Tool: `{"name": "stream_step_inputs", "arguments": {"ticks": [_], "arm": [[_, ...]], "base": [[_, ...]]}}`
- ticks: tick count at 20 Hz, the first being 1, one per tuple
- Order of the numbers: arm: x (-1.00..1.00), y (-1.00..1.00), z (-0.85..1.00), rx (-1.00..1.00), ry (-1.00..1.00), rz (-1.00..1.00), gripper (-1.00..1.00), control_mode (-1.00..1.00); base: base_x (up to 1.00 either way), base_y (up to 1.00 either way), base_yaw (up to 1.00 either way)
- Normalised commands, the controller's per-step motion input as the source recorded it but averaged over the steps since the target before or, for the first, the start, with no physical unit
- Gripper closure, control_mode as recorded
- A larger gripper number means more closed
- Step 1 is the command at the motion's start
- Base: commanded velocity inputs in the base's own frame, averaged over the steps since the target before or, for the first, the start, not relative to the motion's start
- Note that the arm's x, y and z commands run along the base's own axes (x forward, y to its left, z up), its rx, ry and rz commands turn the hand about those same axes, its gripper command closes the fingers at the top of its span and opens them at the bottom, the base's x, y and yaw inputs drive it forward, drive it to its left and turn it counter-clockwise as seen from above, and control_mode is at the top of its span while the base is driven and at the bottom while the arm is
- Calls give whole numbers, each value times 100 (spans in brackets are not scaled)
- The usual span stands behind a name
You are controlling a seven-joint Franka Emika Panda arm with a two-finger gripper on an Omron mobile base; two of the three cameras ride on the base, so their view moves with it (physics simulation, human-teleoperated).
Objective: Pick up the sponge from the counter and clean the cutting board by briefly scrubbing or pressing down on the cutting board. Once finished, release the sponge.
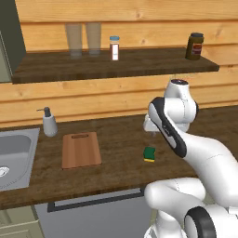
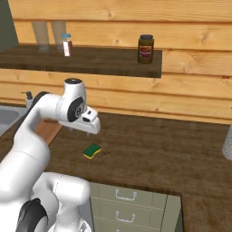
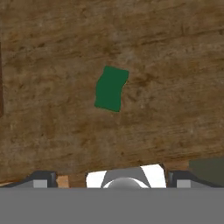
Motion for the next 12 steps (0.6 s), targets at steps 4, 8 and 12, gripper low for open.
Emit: {"name": "stream_step_inputs", "arguments": {"ticks": [4, 8, 12], "arm": [[23, 0, -41, 0, 9, -15, -100, -100], [1, 0, -47, 0, 13, -7, -100, -100], [0, 1, -43, 0, 6, -4, -100, -100]], "base": [[0, 0, 0], [0, 0, 0], [0, 0, 0]]}}
